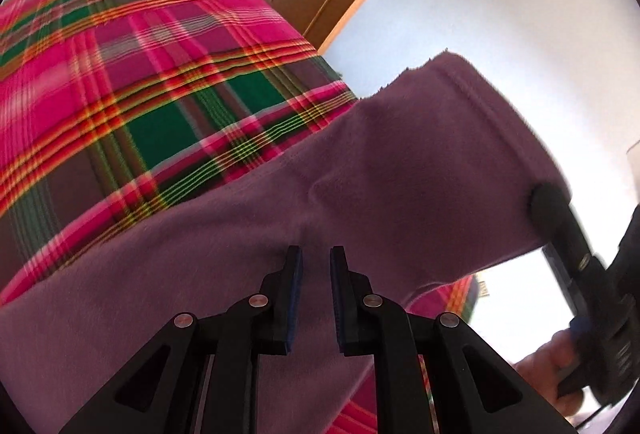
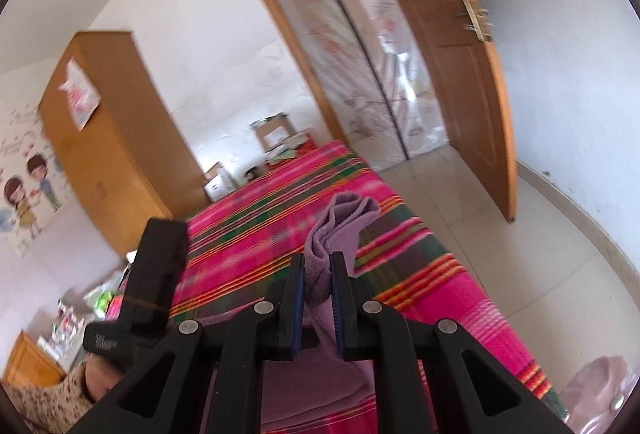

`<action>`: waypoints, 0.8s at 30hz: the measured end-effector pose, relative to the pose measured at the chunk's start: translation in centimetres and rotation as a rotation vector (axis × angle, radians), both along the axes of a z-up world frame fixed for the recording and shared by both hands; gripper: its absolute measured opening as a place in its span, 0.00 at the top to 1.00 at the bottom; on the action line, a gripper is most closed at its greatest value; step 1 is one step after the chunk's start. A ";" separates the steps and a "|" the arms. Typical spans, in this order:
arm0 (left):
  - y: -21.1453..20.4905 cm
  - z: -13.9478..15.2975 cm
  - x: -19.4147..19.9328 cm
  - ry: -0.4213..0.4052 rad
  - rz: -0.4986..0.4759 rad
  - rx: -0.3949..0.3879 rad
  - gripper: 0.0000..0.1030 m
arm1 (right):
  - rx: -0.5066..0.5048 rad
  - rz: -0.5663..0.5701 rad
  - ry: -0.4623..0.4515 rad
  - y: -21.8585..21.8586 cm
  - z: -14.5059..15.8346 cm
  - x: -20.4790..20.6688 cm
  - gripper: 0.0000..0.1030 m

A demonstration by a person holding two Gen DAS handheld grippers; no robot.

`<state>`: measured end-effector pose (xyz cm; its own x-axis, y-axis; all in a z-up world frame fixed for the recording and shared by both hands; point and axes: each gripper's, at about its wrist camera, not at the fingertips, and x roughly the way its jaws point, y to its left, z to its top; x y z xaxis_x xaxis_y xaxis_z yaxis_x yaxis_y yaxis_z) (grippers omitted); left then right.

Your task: Fold clothes

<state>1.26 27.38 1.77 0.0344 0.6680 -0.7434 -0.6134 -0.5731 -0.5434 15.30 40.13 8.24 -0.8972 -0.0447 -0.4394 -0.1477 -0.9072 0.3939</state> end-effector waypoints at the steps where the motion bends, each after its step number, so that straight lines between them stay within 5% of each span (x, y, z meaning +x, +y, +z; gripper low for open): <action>1: -0.6 0.1 -0.3 -0.022 0.007 0.026 0.76 | 0.007 0.014 -0.004 -0.5 -0.1 -0.1 0.88; 3: -1.8 0.1 -1.0 -0.057 0.033 0.068 0.61 | 0.022 0.040 -0.013 -1.5 -0.3 -0.3 0.88; 7: -4.1 0.1 -2.5 -0.126 0.083 0.153 0.55 | 0.048 0.079 -0.035 -3.9 -1.0 -0.5 0.88; 10: -5.9 0.1 -3.6 -0.177 0.121 0.217 0.38 | 0.061 0.105 -0.058 -5.6 -1.8 -0.9 0.88; 18: -7.3 0.7 -4.5 -0.244 0.142 0.316 0.38 | 0.089 0.140 -0.112 -7.9 -3.4 -1.6 0.88; 24: -7.1 0.5 -4.6 -0.240 0.142 0.282 0.38 | 0.104 0.159 -0.152 -9.0 -4.4 -2.0 0.88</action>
<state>-3.29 20.30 2.24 0.0775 0.8556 -0.5119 -0.3757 -0.4505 -0.8099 13.30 31.17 3.86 -0.8055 -0.1277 -0.5787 -0.0502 -0.9583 0.2812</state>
